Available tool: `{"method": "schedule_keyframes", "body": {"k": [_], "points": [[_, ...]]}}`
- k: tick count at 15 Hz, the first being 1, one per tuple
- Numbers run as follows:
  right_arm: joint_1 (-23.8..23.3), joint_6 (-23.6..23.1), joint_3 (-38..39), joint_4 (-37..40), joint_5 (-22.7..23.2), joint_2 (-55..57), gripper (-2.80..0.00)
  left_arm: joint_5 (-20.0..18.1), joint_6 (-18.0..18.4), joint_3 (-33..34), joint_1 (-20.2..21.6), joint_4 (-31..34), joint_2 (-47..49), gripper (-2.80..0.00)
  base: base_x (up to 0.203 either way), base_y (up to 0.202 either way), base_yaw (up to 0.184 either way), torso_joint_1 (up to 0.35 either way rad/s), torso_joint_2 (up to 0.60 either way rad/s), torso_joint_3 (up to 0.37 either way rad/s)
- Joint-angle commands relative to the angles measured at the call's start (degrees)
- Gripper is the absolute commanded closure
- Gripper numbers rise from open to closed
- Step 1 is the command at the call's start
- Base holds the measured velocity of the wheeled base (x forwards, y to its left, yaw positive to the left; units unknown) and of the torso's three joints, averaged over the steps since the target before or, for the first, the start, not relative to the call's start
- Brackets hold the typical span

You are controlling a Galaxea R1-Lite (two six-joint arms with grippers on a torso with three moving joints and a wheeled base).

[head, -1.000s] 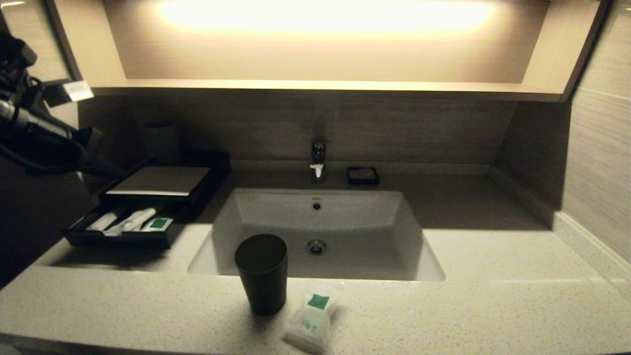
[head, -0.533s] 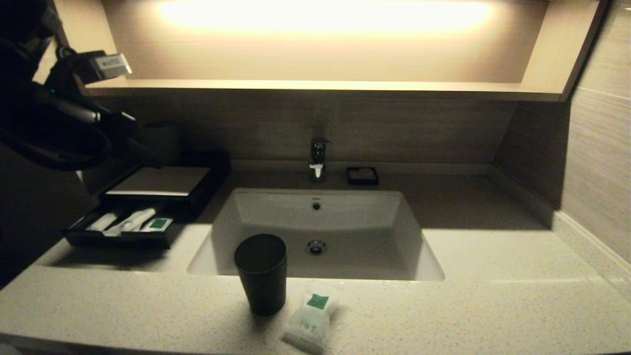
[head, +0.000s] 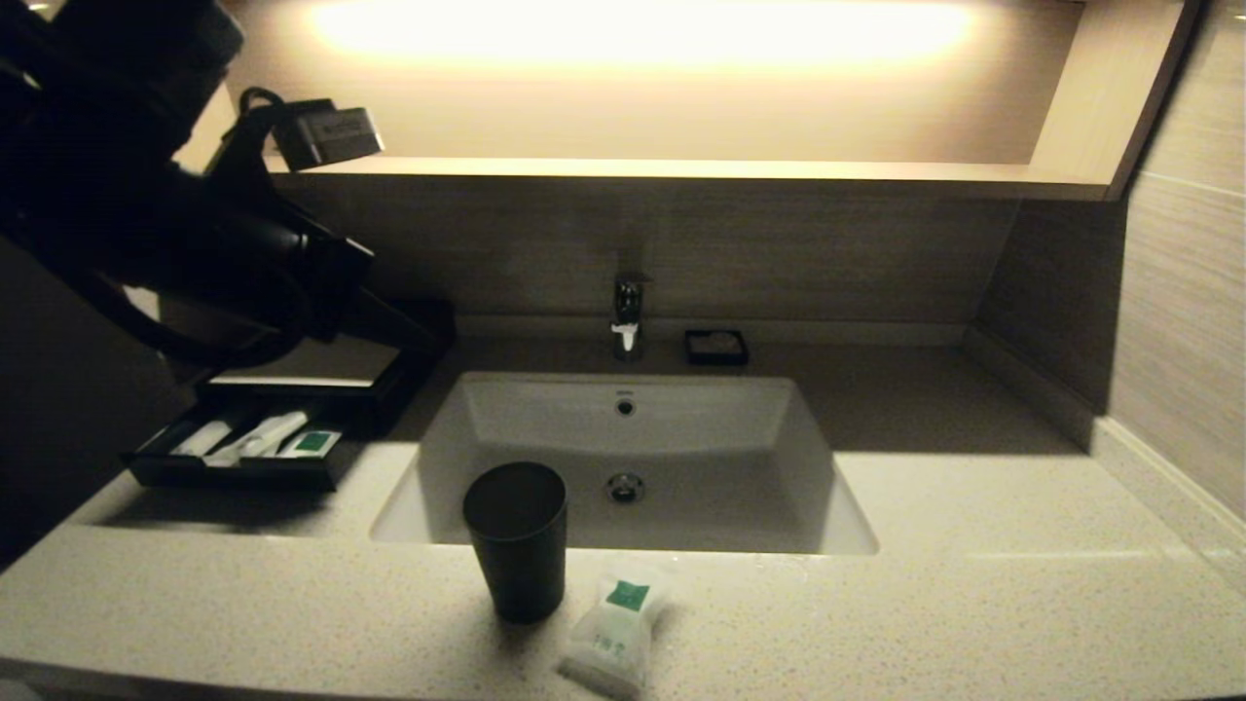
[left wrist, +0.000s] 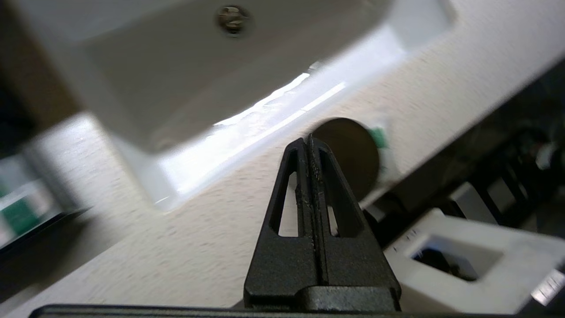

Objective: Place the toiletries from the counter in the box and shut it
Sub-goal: Pick up the cup

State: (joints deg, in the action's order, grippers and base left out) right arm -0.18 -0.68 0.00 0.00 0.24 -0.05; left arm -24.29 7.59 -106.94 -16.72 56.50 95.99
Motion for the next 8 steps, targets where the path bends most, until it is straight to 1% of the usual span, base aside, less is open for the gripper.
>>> {"method": "schedule_keyframes", "body": {"k": [1,2,5,8], "points": [[0.0,0.0,0.1,0.0,0.0,0.0,0.00,-0.1,0.4,0.4,-3.2,0.4,-0.5,0.00,0.000,0.000,0.000,0.000,0.00,0.000],[0.0,0.0,0.1,0.0,0.0,0.0,0.00,-0.2,1.4,0.5,-4.2,0.3,-0.9,0.00,0.000,0.000,0.000,0.000,0.00,0.000],[0.0,0.0,0.0,0.0,0.0,0.0,0.00,-1.5,6.8,2.2,-6.3,0.3,-0.7,0.00,0.000,0.000,0.000,0.000,0.00,0.000],[0.0,0.0,0.1,0.0,0.0,0.0,0.00,-2.2,9.6,3.2,-8.4,-0.4,-0.9,0.00,0.000,0.000,0.000,0.000,0.00,0.000]]}}
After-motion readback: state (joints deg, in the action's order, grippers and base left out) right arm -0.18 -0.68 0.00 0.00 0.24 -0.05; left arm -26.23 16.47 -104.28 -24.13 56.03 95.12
